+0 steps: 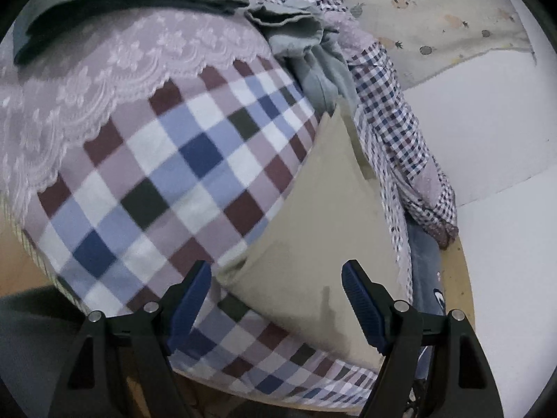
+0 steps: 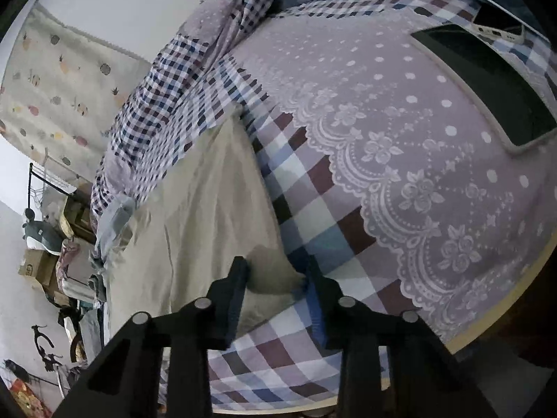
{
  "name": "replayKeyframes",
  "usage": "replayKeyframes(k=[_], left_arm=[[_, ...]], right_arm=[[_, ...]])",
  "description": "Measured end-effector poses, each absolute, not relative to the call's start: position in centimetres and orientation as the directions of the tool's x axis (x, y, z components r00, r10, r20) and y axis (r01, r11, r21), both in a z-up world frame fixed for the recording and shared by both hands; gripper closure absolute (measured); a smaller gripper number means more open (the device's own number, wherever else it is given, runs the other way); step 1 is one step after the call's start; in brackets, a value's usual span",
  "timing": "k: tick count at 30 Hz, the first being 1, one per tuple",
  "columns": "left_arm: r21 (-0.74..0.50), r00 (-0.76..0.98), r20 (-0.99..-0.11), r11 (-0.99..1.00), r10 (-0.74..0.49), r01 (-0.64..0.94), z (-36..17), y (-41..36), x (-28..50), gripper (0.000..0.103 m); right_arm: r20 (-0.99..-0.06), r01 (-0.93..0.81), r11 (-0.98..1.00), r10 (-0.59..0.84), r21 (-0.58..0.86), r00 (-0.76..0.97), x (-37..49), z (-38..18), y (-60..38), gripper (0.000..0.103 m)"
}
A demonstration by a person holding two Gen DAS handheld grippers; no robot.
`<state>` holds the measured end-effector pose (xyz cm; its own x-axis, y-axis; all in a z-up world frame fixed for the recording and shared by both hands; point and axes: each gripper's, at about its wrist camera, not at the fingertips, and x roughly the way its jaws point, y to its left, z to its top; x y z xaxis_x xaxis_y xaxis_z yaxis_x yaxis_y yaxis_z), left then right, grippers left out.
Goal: Fold clothes
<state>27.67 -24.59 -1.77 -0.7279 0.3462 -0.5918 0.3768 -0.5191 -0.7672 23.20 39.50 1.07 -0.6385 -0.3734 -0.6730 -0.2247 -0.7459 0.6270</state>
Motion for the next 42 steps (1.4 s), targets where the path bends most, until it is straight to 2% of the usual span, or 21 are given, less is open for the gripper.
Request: replayKeyframes(k=[6,7,8,9,11,12,13,19,21,24,27,29,34,36,38,42], left_arm=[[-0.777,-0.747,-0.583,-0.486,0.319,0.399,-2.3,-23.8,28.1,0.026],[-0.781,-0.75,-0.579,-0.479,0.32,0.399,-2.4,-23.8,28.1,0.03],[-0.786,-0.748,-0.576,-0.475,0.328,0.397,-2.6,-23.6,28.0,0.041],[-0.785,-0.742,-0.579,-0.475,0.337,0.398,-2.7,-23.5,27.7,0.046],[-0.783,-0.73,-0.587,-0.477,0.351,0.4,-3.0,-23.4,27.2,0.073],[-0.786,-0.732,-0.583,-0.473,0.353,0.398,-3.0,-23.4,27.1,0.08],[-0.791,-0.737,-0.577,-0.468,0.352,0.395,-3.0,-23.4,27.1,0.093],[-0.844,-0.824,-0.471,-0.433,0.316,0.316,-1.0,-24.2,28.3,0.099],[-0.849,-0.851,-0.435,-0.448,0.294,0.279,0.2,-24.3,28.7,0.099],[-0.826,-0.825,-0.487,-0.456,0.287,0.33,-0.4,-24.3,28.6,0.099],[-0.829,-0.8,-0.514,-0.418,0.309,0.371,-1.8,-24.5,28.7,0.099],[-0.824,-0.792,-0.521,-0.428,0.318,0.371,-1.7,-24.3,28.5,0.098],[-0.833,-0.778,-0.52,-0.411,0.352,0.371,-2.2,-24.3,28.1,0.096],[-0.842,-0.773,-0.515,-0.387,0.37,0.375,-2.6,-24.5,28.0,0.08],[-0.854,-0.772,-0.502,-0.364,0.391,0.371,-3.3,-24.9,28.4,0.042],[-0.879,-0.784,-0.463,-0.326,0.412,0.348,-3.8,-25.6,28.9,0.034]], right_arm=[[-0.681,-0.208,-0.769,-0.364,0.605,-0.635,23.1,1.2,38.7,0.069],[-0.683,-0.205,-0.773,-0.362,0.6,-0.635,23.1,1.2,38.5,0.069],[-0.685,-0.202,-0.777,-0.36,0.596,-0.634,23.1,1.2,38.4,0.069],[-0.686,-0.199,-0.781,-0.358,0.592,-0.633,23.1,1.2,38.3,0.07],[-0.696,-0.199,-0.794,-0.346,0.575,-0.629,23.0,1.3,38.0,0.078],[-0.699,-0.195,-0.799,-0.344,0.568,-0.627,23.0,1.3,37.9,0.082],[-0.701,-0.19,-0.806,-0.341,0.561,-0.626,23.0,1.4,37.7,0.094],[-0.686,-0.144,-0.837,-0.321,0.528,-0.653,24.0,3.2,37.6,0.099],[-0.685,-0.138,-0.846,-0.309,0.514,-0.659,24.3,3.8,37.8,0.099],[-0.729,-0.177,-0.848,-0.301,0.499,-0.614,23.9,2.4,38.1,0.099],[-0.763,-0.219,-0.846,-0.288,0.486,-0.579,23.8,1.6,38.3,0.092],[-0.78,-0.26,-0.86,-0.22,0.438,-0.586,24.4,2.4,38.6,0.088],[-0.742,-0.239,-0.903,-0.12,0.358,-0.66,25.8,5.2,37.0,0.081],[-0.718,-0.186,-0.926,-0.117,0.329,-0.686,25.9,6.2,35.3,0.078],[-0.699,-0.111,-0.949,-0.134,0.294,-0.702,25.6,7.1,32.8,0.074],[-0.674,0.074,-0.974,-0.203,0.215,-0.71,24.9,8.1,26.2,0.064]])
